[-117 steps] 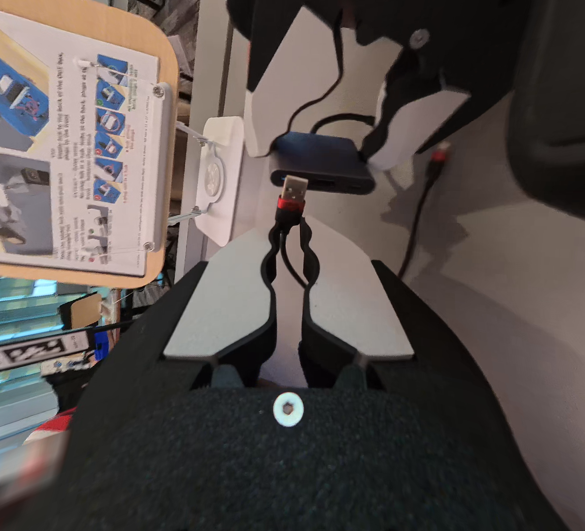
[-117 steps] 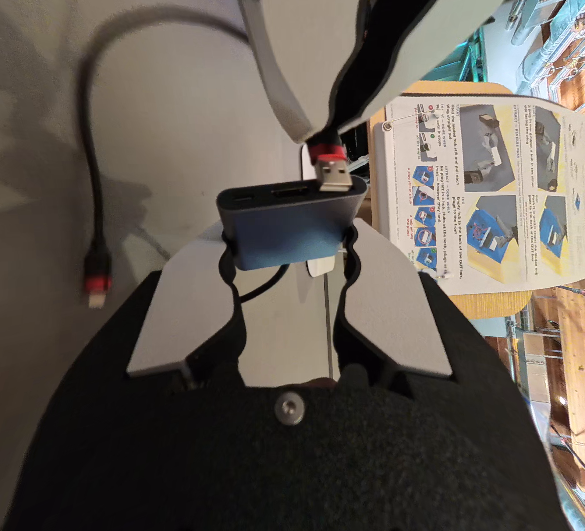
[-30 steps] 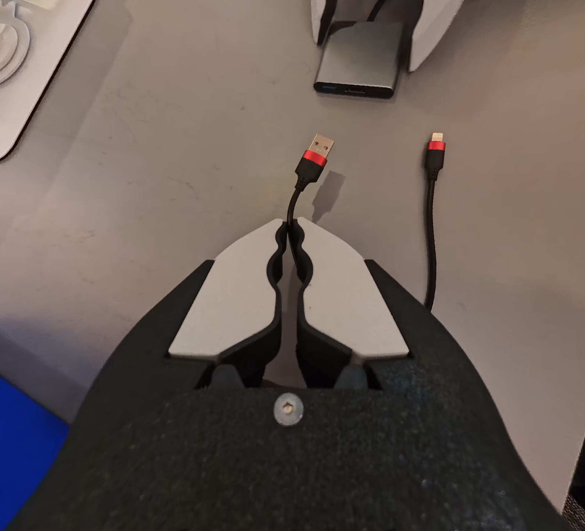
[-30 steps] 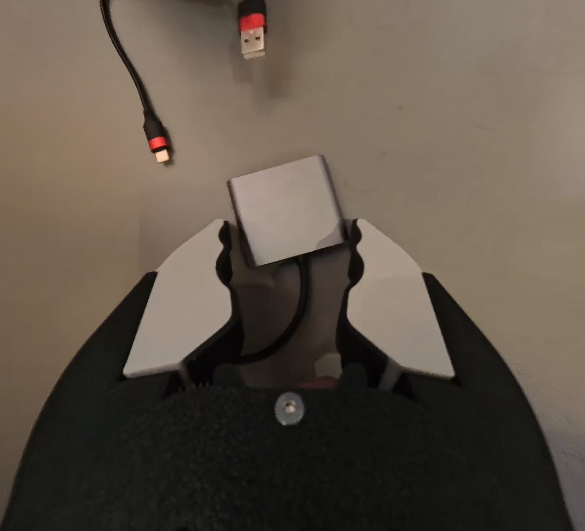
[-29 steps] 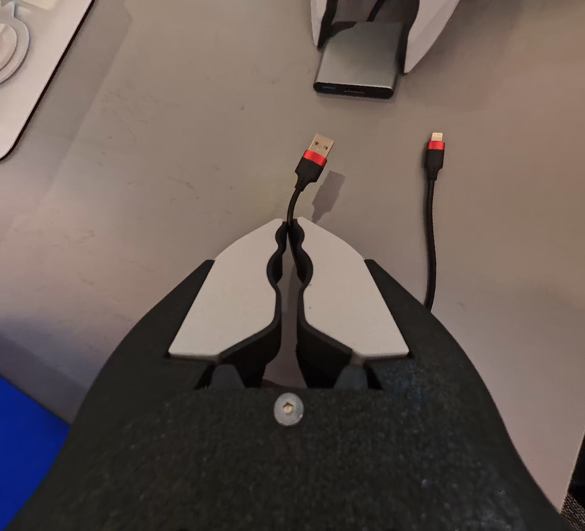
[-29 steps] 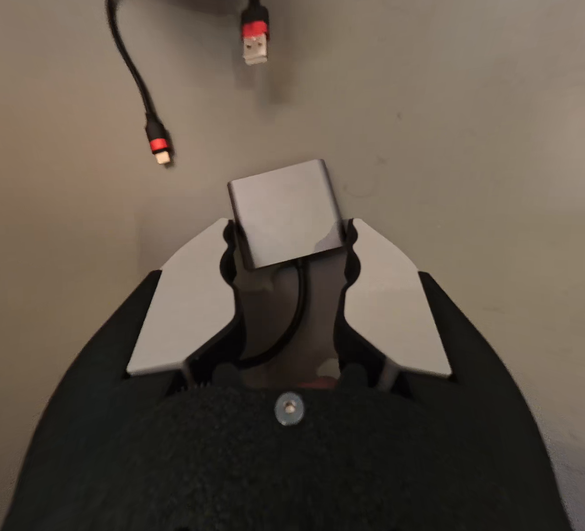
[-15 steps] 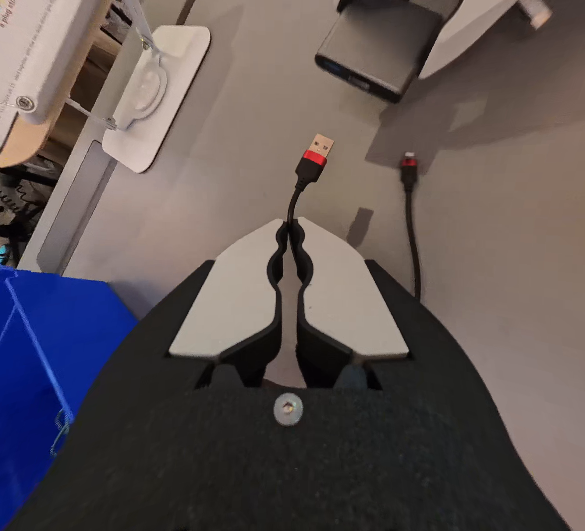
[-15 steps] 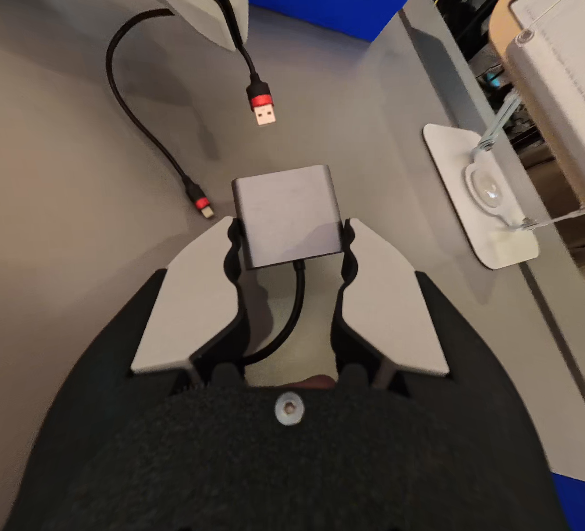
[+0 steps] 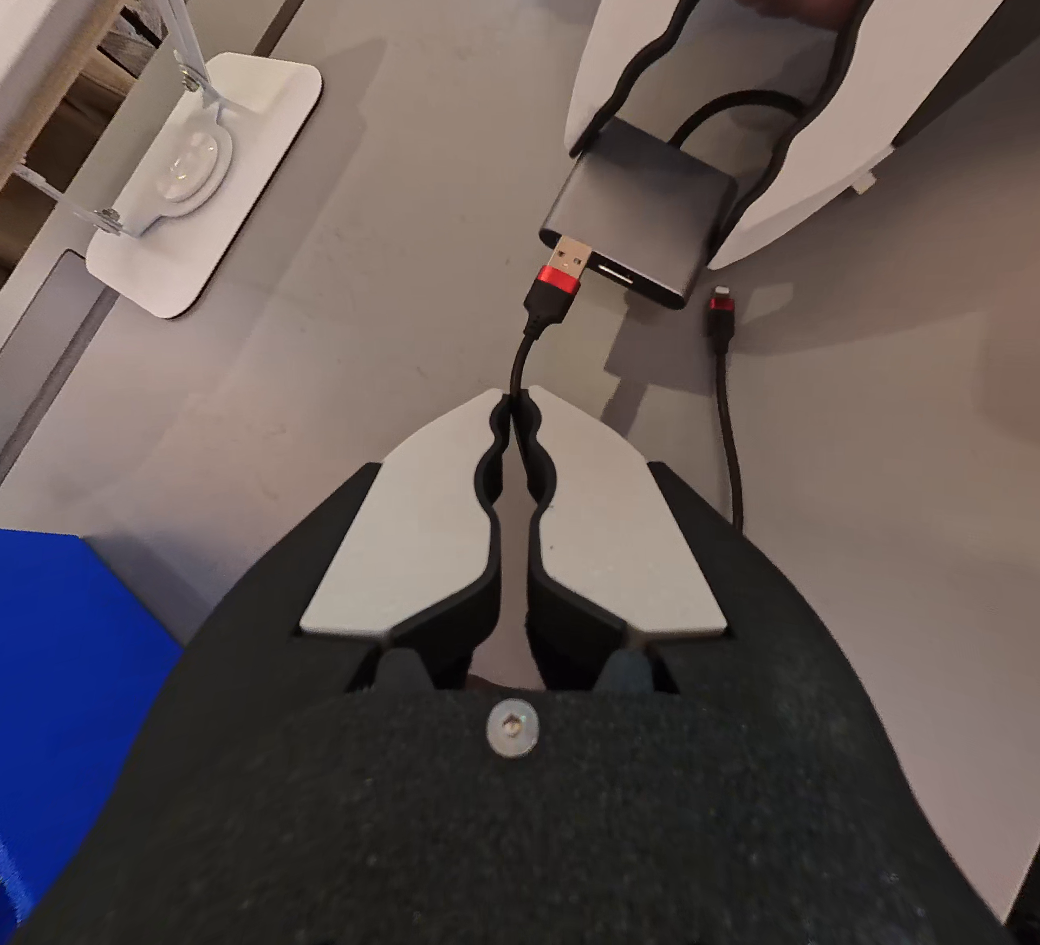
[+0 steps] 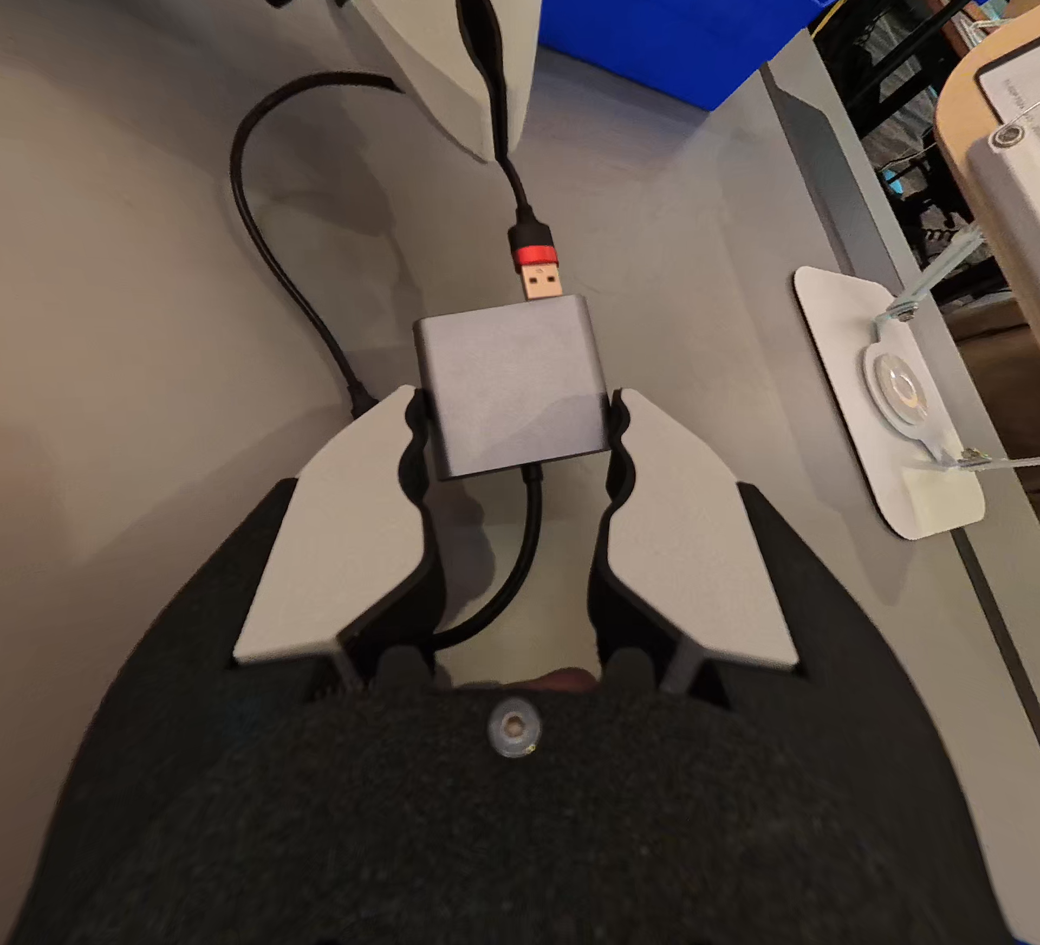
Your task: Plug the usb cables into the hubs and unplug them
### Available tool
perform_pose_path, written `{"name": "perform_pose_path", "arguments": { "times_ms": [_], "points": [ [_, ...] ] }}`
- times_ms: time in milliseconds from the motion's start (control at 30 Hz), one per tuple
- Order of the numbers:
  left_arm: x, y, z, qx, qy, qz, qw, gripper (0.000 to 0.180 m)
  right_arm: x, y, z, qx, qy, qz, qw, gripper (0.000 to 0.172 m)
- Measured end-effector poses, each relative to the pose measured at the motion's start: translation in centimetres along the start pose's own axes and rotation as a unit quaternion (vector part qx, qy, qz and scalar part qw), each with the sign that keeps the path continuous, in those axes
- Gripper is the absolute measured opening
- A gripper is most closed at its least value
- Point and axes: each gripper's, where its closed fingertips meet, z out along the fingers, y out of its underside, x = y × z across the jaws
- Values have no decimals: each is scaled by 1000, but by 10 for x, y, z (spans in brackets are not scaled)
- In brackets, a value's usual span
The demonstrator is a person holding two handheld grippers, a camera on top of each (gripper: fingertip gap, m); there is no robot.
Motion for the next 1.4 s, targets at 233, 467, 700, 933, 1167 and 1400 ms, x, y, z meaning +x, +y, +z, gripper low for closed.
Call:
{"name": "perform_pose_path", "arguments": {
  "times_ms": [233,467,700,933,1167,1400],
  "points": [
    [0,4,2,-8,1,2,1000,2,-2,-1,1,3,-7,4,1000,62],
    [-1,4,2,-8,0,0,1000,2,-6,2,3,-4,-12,0,1000,62],
    [0,5,4,-10,2,0,1000,2,-7,2,4,-4,-18,6,1000,61],
    [10,-6,-3,26,43,-20,999,2,-6,7,6,-14,-13,2,1000,61],
    [13,-20,-12,86,90,-61,990,2,-13,-15,-10,74,-61,26,995,0],
    [5,-7,-2,83,90,-81,989,2,4,5,-12,45,-46,67,996,0]
  ]
}}
